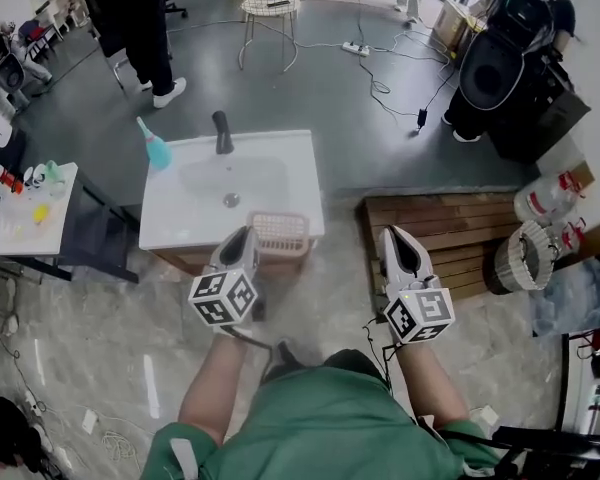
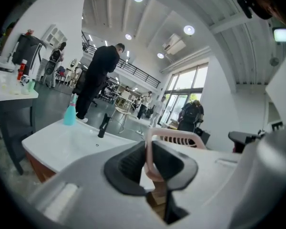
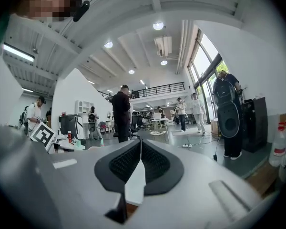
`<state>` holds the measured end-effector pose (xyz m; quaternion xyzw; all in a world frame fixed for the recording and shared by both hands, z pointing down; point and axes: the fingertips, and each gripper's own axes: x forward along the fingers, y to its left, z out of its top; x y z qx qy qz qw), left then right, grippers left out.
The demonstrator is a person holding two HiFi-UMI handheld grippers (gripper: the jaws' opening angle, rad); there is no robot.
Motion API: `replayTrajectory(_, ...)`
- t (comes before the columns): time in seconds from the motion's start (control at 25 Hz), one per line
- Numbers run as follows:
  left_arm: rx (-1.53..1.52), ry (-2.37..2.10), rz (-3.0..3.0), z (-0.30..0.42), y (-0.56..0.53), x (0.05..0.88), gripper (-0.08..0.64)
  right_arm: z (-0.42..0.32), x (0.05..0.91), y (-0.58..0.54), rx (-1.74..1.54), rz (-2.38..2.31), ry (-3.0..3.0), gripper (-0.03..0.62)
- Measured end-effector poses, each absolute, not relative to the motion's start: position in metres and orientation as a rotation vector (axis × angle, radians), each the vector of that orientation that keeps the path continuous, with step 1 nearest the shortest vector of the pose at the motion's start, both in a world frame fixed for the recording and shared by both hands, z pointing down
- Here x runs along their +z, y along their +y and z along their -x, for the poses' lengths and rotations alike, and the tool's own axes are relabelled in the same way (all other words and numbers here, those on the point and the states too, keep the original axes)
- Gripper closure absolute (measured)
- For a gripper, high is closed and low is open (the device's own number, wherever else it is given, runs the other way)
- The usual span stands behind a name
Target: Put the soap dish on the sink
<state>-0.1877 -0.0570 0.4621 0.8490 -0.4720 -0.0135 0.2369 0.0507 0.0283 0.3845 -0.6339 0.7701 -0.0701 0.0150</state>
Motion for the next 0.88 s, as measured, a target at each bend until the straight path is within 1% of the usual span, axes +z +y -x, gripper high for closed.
replayTrajectory(0.44, 0.066, -1.334, -2.285, 0.161, -0.107, 0.491, 0.517, -0.076, 0.422, -0.046, -0.328, 1.89, 2.429, 0.584)
replayTrajectory(0.72, 0.103, -1.432, -2.239, 0.131, -0.168, 0.489, 0.517, -0.102, 0.42, -0.13, -0.349, 1.745, 2.512, 0.584)
replayTrajectory(0.88, 0.117, -1.479, -2.207, 0.109, -0.193, 0.494, 0.517, -0.129, 0.421, -0.163, -0.357, 1.7, 2.535, 0.584)
